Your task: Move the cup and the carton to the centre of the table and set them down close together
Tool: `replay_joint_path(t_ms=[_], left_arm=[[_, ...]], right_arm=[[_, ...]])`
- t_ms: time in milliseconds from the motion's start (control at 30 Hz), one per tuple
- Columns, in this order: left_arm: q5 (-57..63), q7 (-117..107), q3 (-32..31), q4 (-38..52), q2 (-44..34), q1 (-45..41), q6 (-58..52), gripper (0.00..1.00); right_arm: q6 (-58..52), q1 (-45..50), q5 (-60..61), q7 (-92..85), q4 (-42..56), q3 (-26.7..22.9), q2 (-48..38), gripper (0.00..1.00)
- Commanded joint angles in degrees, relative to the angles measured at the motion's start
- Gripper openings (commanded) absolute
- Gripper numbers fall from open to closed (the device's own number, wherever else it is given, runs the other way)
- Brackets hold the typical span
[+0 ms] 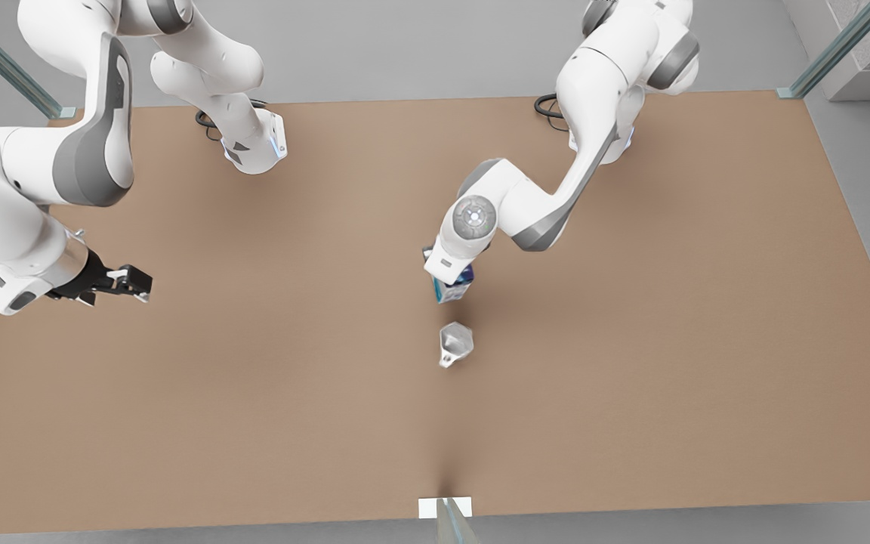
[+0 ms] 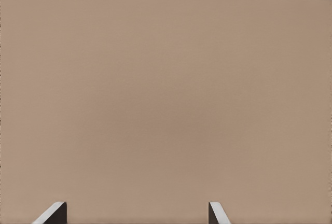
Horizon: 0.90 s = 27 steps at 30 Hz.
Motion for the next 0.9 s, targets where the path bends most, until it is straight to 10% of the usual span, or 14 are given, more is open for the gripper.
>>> replay_joint_path(t_ms=[0, 100, 433, 567, 633, 733, 867], left_arm=[[-0.7, 0.2, 0.0, 0.1, 0.3, 0.0, 0.0, 0.68], [-0.4, 0.3, 0.1, 0.0, 1.1, 0.0, 0.0, 1.00], [0.2, 1.9, 3.8, 11.4, -0.3, 0.8, -11.1, 1.00], [-0.5, 44.6, 33.7, 12.7, -2.4, 0.9, -15.7, 1.00], [0.0, 51.3, 39.1, 12.7, -5.1, 1.0, -18.6, 1.00], [9.4, 50.8, 17.9, 8.2, -14.7, 19.2, -18.2, 1.00], [11.8, 50.9, 11.1, 1.8, -19.6, 24.8, -13.6, 1.00]], right_arm=[[0.0, 0.0, 0.0, 0.0, 0.1, -0.1, -0.1, 1.00], [-0.1, 0.0, 0.0, 0.1, -0.1, -0.1, -0.1, 1.00], [0.8, 0.0, -0.2, 0.5, 7.3, -0.1, 7.3, 1.00], [0.7, 0.0, 0.1, 1.1, 7.0, -0.1, 7.1, 1.00], [0.7, 0.1, 0.3, 3.3, 6.9, -0.1, 6.9, 1.00], [0.5, 0.0, 0.8, 2.6, 6.9, -0.1, 6.9, 1.00], [-0.5, -0.8, 1.4, 2.5, 6.9, 0.1, 7.1, 1.00]])
